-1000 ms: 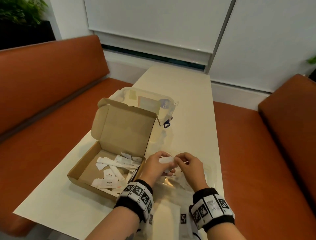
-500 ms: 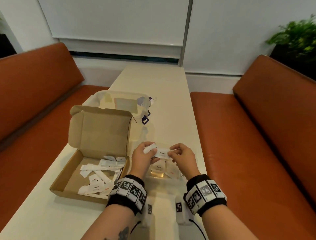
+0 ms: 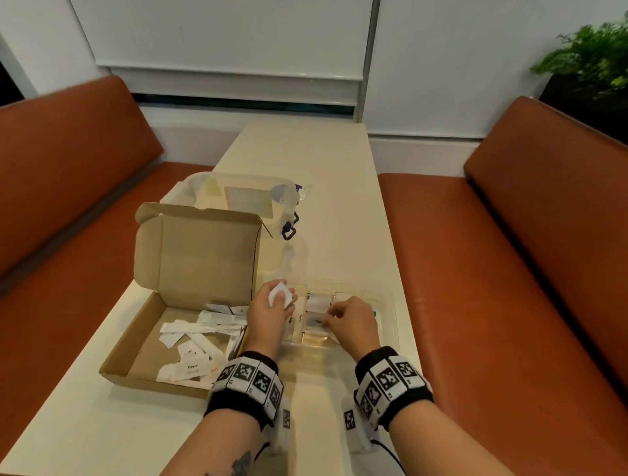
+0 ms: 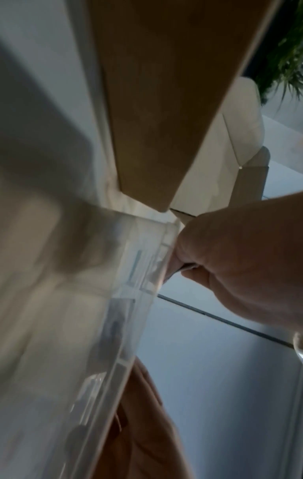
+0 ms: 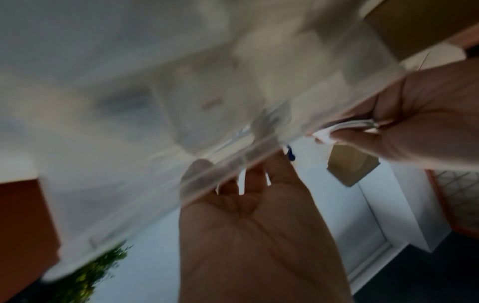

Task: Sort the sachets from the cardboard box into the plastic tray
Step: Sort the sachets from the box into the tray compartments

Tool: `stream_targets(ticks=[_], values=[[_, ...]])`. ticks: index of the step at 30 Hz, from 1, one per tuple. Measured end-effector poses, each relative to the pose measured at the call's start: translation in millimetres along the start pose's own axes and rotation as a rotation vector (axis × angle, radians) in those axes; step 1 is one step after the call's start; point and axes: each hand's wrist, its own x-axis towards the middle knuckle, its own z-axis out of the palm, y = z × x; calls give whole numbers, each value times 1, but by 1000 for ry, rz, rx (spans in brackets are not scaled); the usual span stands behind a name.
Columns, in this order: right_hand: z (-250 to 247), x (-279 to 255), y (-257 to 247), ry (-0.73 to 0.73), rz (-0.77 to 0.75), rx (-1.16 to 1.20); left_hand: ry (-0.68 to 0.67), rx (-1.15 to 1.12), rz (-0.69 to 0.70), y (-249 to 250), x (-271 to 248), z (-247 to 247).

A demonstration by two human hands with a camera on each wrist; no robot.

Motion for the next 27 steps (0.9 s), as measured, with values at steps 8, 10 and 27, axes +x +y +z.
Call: stream_targets(ticks=[8,10,27], values=[[16,7,-2,-1,-53,-358,-36,126,19,-5,1,-1],[18,9,-2,-13,-67,-411,-34,134,21,-5,1,-1],[23,14,-3,-28,-168,-550,-24,146,-1,-8,4,-1]])
